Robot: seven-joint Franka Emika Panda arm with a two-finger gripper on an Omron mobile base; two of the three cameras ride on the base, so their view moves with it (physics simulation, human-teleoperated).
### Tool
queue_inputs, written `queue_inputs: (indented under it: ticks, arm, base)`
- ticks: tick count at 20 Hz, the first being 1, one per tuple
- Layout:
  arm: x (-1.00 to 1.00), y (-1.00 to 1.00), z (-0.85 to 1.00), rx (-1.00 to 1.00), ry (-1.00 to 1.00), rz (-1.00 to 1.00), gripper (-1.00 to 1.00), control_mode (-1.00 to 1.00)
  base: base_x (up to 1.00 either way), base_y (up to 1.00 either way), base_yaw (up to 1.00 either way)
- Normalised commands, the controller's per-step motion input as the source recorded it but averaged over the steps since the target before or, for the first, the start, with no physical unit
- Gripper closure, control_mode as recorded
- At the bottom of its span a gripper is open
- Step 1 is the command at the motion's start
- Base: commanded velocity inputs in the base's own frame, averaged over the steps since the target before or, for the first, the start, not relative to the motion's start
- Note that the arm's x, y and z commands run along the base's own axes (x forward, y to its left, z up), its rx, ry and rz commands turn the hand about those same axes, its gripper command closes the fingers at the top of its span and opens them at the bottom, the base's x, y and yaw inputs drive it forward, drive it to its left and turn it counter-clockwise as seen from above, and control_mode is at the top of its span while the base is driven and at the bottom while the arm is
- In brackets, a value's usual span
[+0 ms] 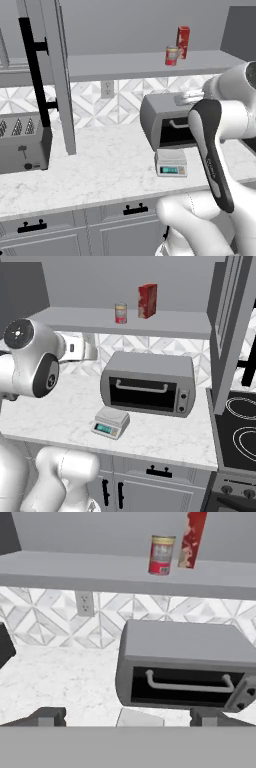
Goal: Pick the canned food and place it on the digital scale for weighing, and close the cabinet.
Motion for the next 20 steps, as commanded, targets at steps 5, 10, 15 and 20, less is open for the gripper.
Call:
queue_inputs:
  ticks: [5, 10, 15, 20]
  arm:
    - [-0.16, -0.22, 0.65, 0.0, -0.22, 0.0, -1.0, -1.0]
    - [-0.11, -0.22, 0.74, 0.0, -0.1, -0.01, -1.0, -1.0]
    - [0.0, -0.14, 0.61, 0.0, 0.0, -0.14, -1.0, -1.0]
    - [0.08, -0.1, 0.22, 0.01, 0.0, -0.08, -1.0, -1.0]
  base:
    - [0.0, 0.0, 0.0]
    - [0.0, 0.0, 0.0]
    - [0.0, 0.0, 0.0]
    - [0.0, 0.0, 0.0]
